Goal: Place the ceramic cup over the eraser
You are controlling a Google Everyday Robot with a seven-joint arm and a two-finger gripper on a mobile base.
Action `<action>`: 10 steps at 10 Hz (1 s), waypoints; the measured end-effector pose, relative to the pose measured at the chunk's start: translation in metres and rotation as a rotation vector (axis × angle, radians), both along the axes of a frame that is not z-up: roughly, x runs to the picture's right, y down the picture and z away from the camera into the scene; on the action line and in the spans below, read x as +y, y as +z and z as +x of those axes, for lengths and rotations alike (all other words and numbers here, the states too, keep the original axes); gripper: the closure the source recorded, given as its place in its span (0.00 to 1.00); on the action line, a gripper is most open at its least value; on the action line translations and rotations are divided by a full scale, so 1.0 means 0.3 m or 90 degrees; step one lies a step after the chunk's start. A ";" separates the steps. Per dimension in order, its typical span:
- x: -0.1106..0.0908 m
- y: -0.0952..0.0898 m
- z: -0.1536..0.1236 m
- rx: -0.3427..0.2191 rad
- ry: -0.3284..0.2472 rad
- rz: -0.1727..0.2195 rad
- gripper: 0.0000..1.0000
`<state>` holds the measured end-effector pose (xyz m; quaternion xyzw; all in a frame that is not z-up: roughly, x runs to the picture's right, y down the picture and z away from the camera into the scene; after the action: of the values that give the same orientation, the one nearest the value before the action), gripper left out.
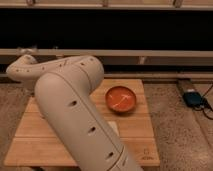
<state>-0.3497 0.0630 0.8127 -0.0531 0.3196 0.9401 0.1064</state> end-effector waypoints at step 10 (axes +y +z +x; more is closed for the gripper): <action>-0.019 -0.434 0.288 -0.030 0.027 0.079 1.00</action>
<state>-0.2634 0.0574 0.6825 -0.0754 0.2566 0.9587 0.0972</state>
